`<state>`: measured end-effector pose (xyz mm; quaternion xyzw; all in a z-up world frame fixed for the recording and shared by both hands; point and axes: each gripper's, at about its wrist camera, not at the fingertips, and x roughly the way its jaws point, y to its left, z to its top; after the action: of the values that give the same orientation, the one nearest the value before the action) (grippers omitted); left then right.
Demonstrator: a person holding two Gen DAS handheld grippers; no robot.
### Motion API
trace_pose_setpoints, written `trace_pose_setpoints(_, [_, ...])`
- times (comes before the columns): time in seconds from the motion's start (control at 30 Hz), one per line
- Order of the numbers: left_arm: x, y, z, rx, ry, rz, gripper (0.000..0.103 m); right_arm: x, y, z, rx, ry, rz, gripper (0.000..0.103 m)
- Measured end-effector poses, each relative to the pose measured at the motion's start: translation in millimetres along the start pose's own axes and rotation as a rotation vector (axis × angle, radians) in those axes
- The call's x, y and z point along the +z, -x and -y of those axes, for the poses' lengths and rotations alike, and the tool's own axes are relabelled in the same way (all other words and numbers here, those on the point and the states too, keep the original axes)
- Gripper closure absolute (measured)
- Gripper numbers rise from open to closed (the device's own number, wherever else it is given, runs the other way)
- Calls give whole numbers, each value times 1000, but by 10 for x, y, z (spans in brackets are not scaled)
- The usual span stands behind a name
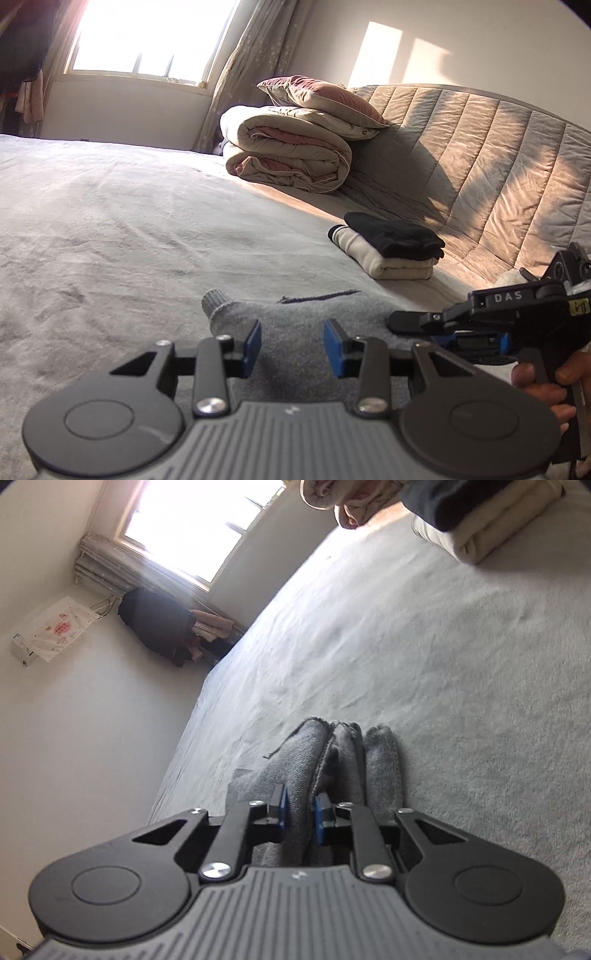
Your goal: Fold clothes
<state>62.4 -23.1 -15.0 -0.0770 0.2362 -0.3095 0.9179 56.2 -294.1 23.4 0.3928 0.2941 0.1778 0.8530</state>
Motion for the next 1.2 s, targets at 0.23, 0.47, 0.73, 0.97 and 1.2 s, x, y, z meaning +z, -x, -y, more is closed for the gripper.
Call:
trace_pose_setpoints(0.23, [-129, -222, 87, 4, -24, -79, 65, -59, -60, 143, -132, 54, -7, 83])
trace_pose_setpoints(0.47, [-94, -44, 189, -22, -78, -33, 65, 56, 81, 41, -156, 121, 89, 69])
trace_pose_setpoints(0.73, [-255, 254, 268, -110, -129, -63, 79, -179, 215, -303, -95, 466, 90, 69])
trace_pose_setpoints(0.97, [-609, 337, 461, -144, -264, -116, 80, -646, 99, -319, -167, 798, -32, 74])
trace_pose_setpoints(1.2, [-647, 483, 478, -186, -293, -142, 80, -618, 254, -81, -204, 763, -52, 78])
